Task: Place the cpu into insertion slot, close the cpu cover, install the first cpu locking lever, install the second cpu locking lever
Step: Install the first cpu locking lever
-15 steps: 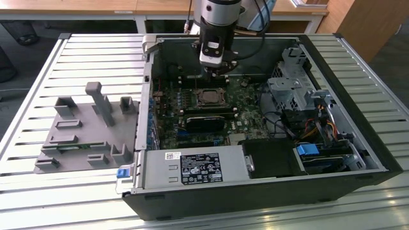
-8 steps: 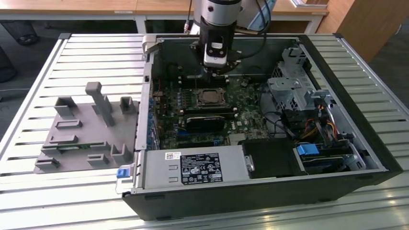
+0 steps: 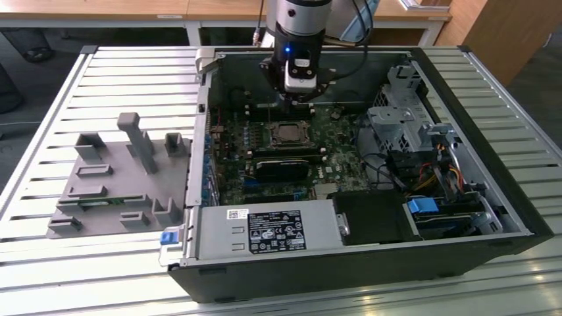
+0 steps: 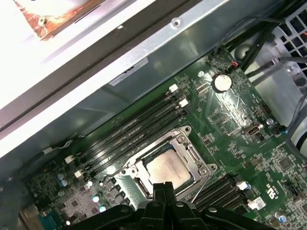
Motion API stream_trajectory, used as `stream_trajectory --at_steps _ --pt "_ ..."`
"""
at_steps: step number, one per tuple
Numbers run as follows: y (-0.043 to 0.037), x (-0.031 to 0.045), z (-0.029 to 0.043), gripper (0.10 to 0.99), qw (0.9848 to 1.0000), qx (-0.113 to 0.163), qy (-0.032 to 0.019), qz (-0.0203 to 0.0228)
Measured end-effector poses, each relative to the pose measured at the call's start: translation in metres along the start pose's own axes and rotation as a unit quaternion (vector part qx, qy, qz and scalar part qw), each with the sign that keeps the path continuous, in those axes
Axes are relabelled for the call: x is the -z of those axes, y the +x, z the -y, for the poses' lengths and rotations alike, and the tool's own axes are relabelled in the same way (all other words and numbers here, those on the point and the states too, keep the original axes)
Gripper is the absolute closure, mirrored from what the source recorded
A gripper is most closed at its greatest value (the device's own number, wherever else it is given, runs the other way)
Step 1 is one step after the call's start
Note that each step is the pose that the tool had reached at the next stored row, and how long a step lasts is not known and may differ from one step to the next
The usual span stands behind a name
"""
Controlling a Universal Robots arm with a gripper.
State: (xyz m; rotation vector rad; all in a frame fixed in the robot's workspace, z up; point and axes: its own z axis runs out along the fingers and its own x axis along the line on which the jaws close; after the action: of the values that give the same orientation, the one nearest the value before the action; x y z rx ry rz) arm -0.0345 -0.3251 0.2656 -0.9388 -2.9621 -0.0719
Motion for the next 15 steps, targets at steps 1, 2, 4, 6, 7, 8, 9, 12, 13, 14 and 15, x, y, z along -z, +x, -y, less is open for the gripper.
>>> stream_trajectory --at_steps 1,2,4,6,7,8,9,12,13,14,15 --pt "0.0 0.0 0.0 0.98 1.0 0.004 0.0002 -0.0001" --pt "0.0 0.0 0.0 0.98 1.0 0.009 0.0004 -0.0003" --pt "0.0 0.0 0.0 0.98 0.9998 0.018 0.0008 -0.0006" --pt "0.0 0.0 0.0 0.98 0.9996 0.028 0.0012 -0.0009" --pt "0.0 0.0 0.0 0.98 0.9995 0.033 0.0015 -0.0011" --pt "0.0 0.0 0.0 0.98 0.9993 0.038 0.0017 -0.0013" --pt "0.0 0.0 0.0001 0.98 0.9991 0.042 0.0019 -0.0014" --pt "-0.0001 -0.0001 0.0 0.98 0.9981 0.061 0.0028 -0.0021" --pt "-0.0001 -0.0001 0.0001 0.98 0.9975 0.07 0.0032 -0.0024" --pt "-0.0001 -0.0001 0.0001 0.98 0.9968 0.079 0.0036 -0.0027" --pt "0.0 -0.0001 0.0001 0.98 0.9961 0.088 0.0041 -0.003"
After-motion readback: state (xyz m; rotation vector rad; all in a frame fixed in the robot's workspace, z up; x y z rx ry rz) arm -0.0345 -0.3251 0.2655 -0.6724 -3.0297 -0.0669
